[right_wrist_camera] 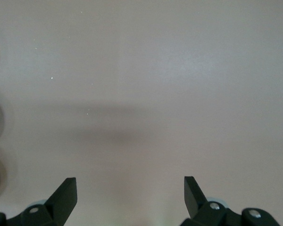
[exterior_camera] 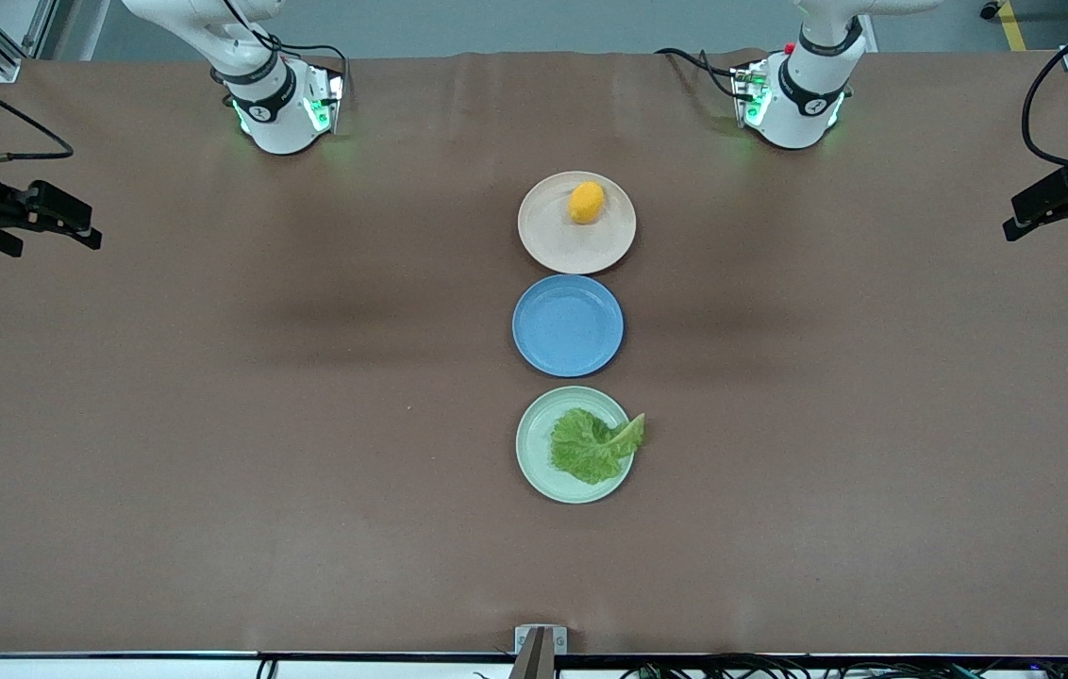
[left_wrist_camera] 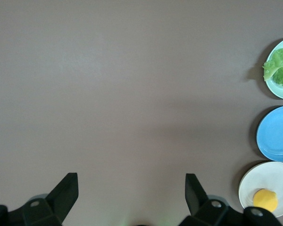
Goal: Pick lemon and lettuce from plates
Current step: 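Reach the left gripper toward the lettuce while the right gripper moves out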
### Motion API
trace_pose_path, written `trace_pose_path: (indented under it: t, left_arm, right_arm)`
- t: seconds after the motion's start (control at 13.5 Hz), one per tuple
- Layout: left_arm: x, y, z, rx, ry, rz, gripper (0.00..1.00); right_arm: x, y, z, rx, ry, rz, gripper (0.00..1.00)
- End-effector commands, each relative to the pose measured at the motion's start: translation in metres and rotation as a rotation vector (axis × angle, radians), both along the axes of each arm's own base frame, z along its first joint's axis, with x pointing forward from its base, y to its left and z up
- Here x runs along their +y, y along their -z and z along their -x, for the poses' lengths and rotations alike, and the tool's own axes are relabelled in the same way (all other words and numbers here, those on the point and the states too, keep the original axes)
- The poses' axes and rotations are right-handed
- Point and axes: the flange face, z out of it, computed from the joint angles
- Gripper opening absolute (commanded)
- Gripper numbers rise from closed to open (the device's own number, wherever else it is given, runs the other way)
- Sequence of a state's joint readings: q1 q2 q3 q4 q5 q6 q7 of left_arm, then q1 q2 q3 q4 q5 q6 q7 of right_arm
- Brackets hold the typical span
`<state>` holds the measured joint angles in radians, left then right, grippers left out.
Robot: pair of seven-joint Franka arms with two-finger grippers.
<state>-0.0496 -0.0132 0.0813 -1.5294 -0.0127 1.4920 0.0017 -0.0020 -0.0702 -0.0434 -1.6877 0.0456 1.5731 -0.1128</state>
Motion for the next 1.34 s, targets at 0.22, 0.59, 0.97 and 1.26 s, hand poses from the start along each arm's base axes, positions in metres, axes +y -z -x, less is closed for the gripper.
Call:
trace_pose_path:
  t: [0.22, 0.59, 0.97, 1.26]
  left_arm:
    - [0.0, -0.006, 0.004, -0.016, 0.015, 0.014, 1.0]
    - [-0.023, -0.001, -0.005, -0.009, 0.034, 0.023, 1.0]
    - [-0.104, 0.063, -0.034, 0.105, -0.004, 0.036, 1.0]
    - [-0.184, 0.124, -0.056, 0.132, -0.145, 0.049, 1.0]
  right_arm:
    - [-0.002, -0.003, 0.01, -0.012, 0.006, -0.018, 1.0]
    - [-0.002, -0.002, 0.01, -0.007, 0.004, -0.018, 1.0]
    - [-0.003, -0.004, 0.01, -0.009, 0.004, -0.017, 1.0]
    - [-0.003, -0.008, 0.005, -0.002, -0.004, -0.002, 1.0]
